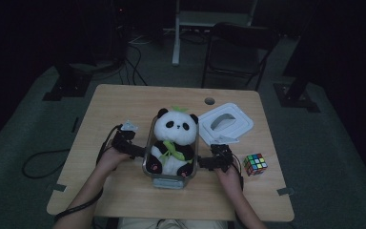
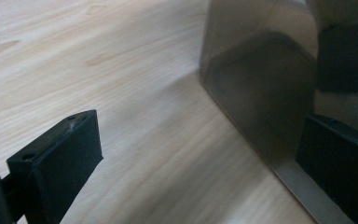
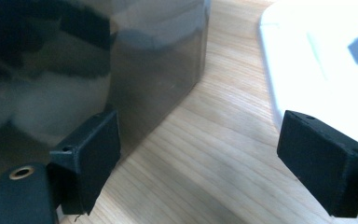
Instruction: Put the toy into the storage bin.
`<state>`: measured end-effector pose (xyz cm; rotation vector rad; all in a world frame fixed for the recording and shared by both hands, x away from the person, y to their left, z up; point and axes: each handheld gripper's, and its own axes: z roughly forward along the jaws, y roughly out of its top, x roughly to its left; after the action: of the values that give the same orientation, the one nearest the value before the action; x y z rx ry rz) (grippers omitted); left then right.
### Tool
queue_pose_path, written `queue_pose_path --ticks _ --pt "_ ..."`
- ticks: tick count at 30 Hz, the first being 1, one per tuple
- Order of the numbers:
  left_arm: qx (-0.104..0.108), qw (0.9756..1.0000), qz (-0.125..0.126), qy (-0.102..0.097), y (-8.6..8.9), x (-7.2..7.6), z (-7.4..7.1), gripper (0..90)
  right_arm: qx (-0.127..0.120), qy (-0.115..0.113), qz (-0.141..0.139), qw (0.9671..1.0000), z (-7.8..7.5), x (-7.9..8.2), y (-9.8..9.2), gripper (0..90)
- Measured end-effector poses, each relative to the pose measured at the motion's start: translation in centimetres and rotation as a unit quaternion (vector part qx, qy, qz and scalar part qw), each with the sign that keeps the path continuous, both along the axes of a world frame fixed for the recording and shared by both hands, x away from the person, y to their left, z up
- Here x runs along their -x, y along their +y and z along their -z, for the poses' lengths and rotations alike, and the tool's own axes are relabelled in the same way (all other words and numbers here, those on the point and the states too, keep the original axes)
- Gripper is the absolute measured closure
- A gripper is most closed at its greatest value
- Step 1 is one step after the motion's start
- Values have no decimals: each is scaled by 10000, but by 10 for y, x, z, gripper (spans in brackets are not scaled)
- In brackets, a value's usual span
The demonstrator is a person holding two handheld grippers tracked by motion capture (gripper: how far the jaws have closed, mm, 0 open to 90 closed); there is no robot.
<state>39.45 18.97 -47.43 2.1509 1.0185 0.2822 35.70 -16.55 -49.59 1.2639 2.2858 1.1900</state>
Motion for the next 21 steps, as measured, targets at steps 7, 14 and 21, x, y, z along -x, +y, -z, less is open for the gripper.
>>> queue_pose_path --ticks 7,14,21 --pt "1 9998 57 -173 -5 3 -6 13 6 -65 -2 10000 -9 2 -10 127" --pt "81 9985 -209 -498 6 -6 -38 13 7 -422 112 9990 -36 1 -12 127" --pt "228 9953 -231 -911 6 -9 -81 14 278 -695 298 9967 -69 -11 -11 133"
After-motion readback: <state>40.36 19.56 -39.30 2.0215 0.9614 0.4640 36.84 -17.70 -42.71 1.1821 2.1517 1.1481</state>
